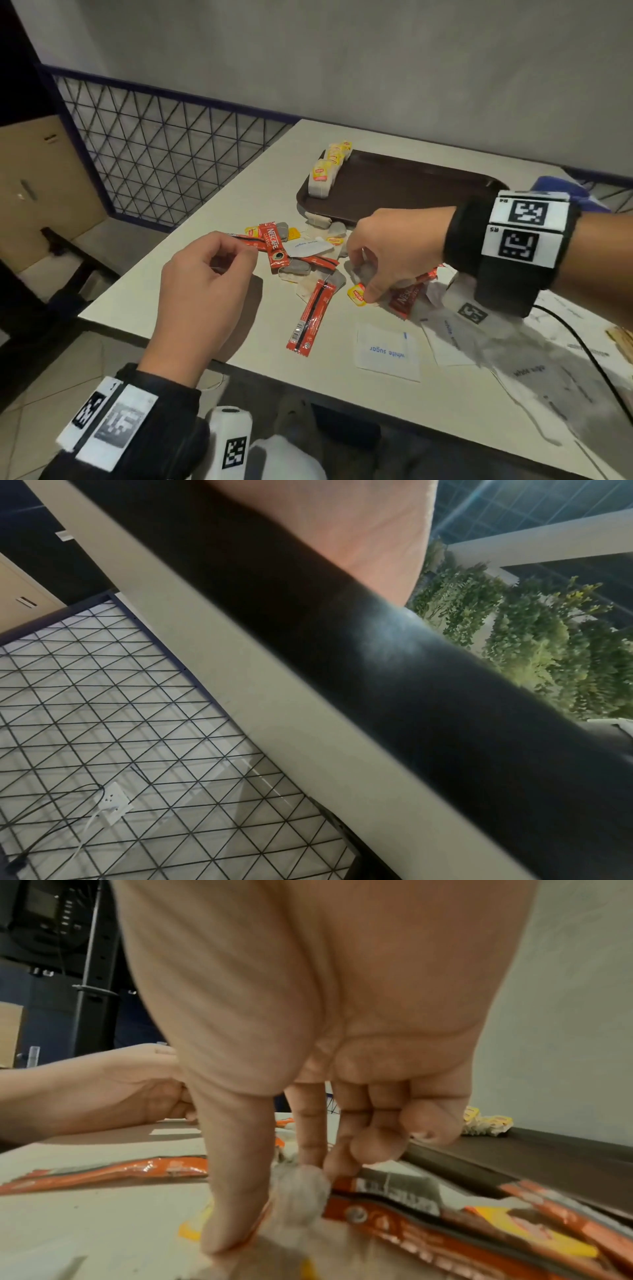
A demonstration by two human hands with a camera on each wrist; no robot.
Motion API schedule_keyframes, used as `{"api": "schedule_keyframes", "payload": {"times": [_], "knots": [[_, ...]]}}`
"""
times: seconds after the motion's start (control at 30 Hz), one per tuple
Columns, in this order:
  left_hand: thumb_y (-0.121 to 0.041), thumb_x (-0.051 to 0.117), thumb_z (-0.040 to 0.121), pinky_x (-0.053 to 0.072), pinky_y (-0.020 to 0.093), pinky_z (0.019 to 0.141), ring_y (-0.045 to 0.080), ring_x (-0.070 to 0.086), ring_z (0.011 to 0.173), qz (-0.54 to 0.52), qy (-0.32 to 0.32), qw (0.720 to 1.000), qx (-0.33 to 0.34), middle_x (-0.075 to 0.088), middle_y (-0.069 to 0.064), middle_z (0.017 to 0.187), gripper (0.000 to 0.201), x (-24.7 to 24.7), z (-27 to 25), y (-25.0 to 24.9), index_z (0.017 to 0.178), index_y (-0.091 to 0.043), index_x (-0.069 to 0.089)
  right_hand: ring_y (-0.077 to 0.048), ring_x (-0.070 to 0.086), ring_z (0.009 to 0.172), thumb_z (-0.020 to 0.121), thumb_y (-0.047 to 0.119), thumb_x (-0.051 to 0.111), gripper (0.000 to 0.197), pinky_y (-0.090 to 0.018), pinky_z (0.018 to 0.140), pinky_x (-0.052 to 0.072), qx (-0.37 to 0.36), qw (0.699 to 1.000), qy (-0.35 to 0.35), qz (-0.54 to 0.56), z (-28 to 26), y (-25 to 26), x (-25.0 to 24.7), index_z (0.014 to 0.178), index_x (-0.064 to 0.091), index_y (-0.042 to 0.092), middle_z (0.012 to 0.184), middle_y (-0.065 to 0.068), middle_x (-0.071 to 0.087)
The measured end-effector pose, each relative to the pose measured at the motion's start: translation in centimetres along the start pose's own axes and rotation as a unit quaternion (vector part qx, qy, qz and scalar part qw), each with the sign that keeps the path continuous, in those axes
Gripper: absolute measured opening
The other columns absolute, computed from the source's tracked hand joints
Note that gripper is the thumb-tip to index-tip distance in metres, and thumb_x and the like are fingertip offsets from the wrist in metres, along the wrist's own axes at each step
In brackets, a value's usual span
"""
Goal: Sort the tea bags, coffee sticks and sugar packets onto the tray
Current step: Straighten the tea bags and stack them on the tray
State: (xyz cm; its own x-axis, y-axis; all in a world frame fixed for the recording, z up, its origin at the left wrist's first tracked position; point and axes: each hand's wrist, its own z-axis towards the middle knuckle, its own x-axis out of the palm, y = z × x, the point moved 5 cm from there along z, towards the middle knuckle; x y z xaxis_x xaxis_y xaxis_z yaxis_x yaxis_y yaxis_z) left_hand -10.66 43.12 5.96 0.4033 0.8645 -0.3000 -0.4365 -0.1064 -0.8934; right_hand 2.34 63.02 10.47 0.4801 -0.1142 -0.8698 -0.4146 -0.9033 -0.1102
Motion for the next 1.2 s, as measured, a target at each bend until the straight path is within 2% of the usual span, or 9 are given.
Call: {"api": "schedule_keyframes", "payload": {"times": [0.17,0.3,0.43,0.53,0.63,0.7,0.87,1.03,1.2], "knots": [[-0.023,0.067,0.095,0.044,0.021,0.068,0.004,0.063,0.082,0.008,0.000,1.000,0.007,0.071,-0.012,0.081,0.015,-0.1,0.0,-0.1,0.081,-0.025,0.072,-0.009,0.060,0.079,0.081,0.043,0.083,0.023,-0.025,0.066,0.053,-0.048,0.995,-0.087,0.031,-1.8,1.1,-0.2,0.089,0.064,0.030,0.086,0.013,0.061],[-0.022,0.066,0.096,0.043,0.020,0.069,0.002,0.062,0.081,0.013,0.002,1.000,0.013,0.071,-0.012,0.084,0.016,0.0,0.0,-0.3,0.082,-0.024,0.072,-0.011,0.059,0.079,0.085,0.036,0.080,0.019,-0.028,0.068,0.055,-0.068,0.987,-0.131,0.068,-3.5,1.6,-0.4,0.086,0.063,0.027,0.088,0.011,0.060],[-0.021,0.067,0.097,0.053,0.032,0.077,0.002,0.060,0.079,-0.004,-0.011,1.000,0.029,0.069,-0.012,0.083,0.017,-0.3,0.0,-0.6,0.081,-0.026,0.070,-0.015,0.062,0.064,0.085,0.024,0.081,0.021,-0.028,0.056,0.053,-0.070,0.944,-0.162,0.279,-6.7,0.5,-1.2,0.083,0.062,0.017,0.081,-0.001,0.069],[-0.026,0.067,0.096,0.060,0.052,0.082,0.015,0.061,0.084,-0.078,-0.030,0.995,0.061,0.065,-0.011,0.085,0.009,-1.0,-1.2,-1.5,0.088,-0.028,0.069,-0.019,0.055,0.059,0.082,0.010,0.083,0.024,-0.030,0.051,0.044,-0.076,0.838,-0.208,0.499,-9.8,-0.7,-1.0,0.096,0.064,0.007,0.076,-0.011,0.065],[-0.016,0.067,0.100,0.056,0.028,0.072,0.014,0.062,0.085,-0.102,-0.006,0.985,0.141,0.066,-0.007,0.090,0.013,-0.3,-3.9,-4.1,0.096,-0.029,0.066,-0.016,0.055,0.058,0.082,-0.003,0.076,0.033,-0.024,0.050,0.046,-0.080,0.658,-0.194,0.723,-12.5,-1.5,1.8,0.111,0.062,0.003,0.081,-0.013,0.064],[-0.021,0.066,0.099,0.053,0.021,0.066,0.010,0.065,0.080,-0.165,0.068,0.978,0.110,0.070,-0.003,0.088,0.003,1.8,-5.7,-5.8,0.098,-0.020,0.068,-0.013,0.057,0.061,0.082,-0.001,0.072,0.042,-0.022,0.053,0.050,-0.062,0.556,-0.169,0.812,-13.6,-1.3,4.8,0.123,0.061,-0.001,0.087,-0.014,0.064],[-0.041,0.066,0.095,0.056,0.032,0.070,0.016,0.065,0.071,-0.187,0.253,0.949,0.027,0.073,0.009,0.084,0.021,8.1,-8.5,-7.0,0.092,-0.023,0.075,-0.020,0.066,0.071,0.093,-0.003,0.064,0.035,-0.028,0.067,0.059,-0.025,0.381,-0.175,0.908,-13.5,0.5,11.4,0.127,0.059,-0.005,0.090,-0.018,0.068],[-0.034,0.073,0.087,0.060,0.037,0.073,0.022,0.073,0.076,-0.167,0.301,0.938,0.045,0.077,0.004,0.081,0.014,10.0,-9.1,-8.0,0.092,-0.023,0.079,-0.025,0.071,0.078,0.097,0.004,0.062,0.021,-0.035,0.076,0.061,-0.012,0.353,-0.240,0.904,-13.5,0.6,12.8,0.115,0.063,-0.006,0.092,-0.019,0.075],[-0.017,0.073,0.092,0.060,0.043,0.076,0.025,0.073,0.079,-0.188,0.273,0.944,0.010,0.078,0.007,0.083,0.009,9.8,-8.9,-7.6,0.090,-0.020,0.081,-0.032,0.074,0.085,0.096,0.012,0.065,0.024,-0.043,0.085,0.063,-0.027,0.433,-0.286,0.854,-13.5,1.1,12.3,0.104,0.063,-0.010,0.091,-0.018,0.074]]}}
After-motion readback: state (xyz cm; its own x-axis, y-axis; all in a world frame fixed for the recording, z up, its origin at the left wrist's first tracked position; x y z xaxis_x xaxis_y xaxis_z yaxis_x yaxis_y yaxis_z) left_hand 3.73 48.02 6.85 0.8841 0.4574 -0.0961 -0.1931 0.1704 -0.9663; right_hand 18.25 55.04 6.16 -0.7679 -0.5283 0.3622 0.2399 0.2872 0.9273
